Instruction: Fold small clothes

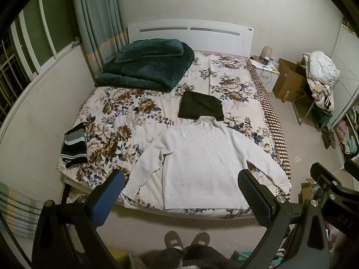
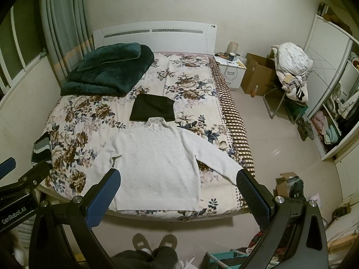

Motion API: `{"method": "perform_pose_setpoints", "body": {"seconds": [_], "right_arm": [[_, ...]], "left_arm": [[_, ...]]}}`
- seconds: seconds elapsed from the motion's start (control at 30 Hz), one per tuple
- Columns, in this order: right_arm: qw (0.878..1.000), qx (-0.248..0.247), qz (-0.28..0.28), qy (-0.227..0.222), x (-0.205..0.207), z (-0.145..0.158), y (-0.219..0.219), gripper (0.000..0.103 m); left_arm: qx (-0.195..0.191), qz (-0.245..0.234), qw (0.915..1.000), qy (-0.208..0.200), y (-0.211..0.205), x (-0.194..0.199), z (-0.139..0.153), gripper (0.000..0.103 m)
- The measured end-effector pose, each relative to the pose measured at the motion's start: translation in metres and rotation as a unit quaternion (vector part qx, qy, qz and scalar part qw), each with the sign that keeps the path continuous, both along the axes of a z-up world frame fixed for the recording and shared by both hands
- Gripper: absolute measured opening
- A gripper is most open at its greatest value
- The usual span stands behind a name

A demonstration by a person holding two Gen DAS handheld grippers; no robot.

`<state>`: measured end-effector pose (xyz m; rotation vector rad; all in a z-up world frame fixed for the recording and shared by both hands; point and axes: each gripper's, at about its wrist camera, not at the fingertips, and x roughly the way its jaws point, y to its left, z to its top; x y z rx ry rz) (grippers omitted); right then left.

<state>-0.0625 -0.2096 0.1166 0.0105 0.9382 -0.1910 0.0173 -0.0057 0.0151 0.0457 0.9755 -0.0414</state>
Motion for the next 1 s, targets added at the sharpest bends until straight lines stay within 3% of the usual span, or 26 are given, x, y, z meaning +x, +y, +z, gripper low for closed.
{"method": "perform_pose_setpoints", "body": {"seconds": [0.27, 0.43, 0.5, 0.57, 0.6, 0.77, 1.0], "right_arm": [[1.000, 0.001, -0.001, 0.000, 0.001, -0.001, 0.000, 0.103], [1.000, 0.010, -0.011, 0.008, 0.013, -0.002, -0.003, 0.103], [0.999, 0.031, -0.029, 0.013, 0.021, -0.014, -0.010, 0.103], [0.998, 0.049, -0.048, 0.016, 0.057, -0.033, -0.007, 0.103], [0.995, 0.062, -0.075, 0.020, 0.064, -0.056, -0.028, 0.103], [0.974, 0.115, -0.191, 0.046, 0.064, -0.150, -0.125, 0.103], [0.918, 0.168, -0.347, 0.095, 0.071, -0.332, -0.293, 0.102]], "left_arm": [[-0.001, 0.000, 1.0000, -0.001, 0.002, -0.005, -0.003, 0.103], [0.017, 0.000, 0.9997, -0.015, -0.013, 0.037, 0.019, 0.103], [0.031, -0.002, 0.9991, -0.029, -0.013, 0.055, 0.011, 0.103], [0.041, -0.001, 0.9983, -0.042, -0.017, 0.073, -0.007, 0.103], [0.053, -0.002, 0.9973, -0.051, -0.028, 0.096, -0.022, 0.103], [0.091, -0.007, 0.9945, -0.051, -0.057, 0.122, -0.114, 0.103], [0.118, 0.014, 0.9924, 0.031, -0.123, 0.191, -0.266, 0.103]]}}
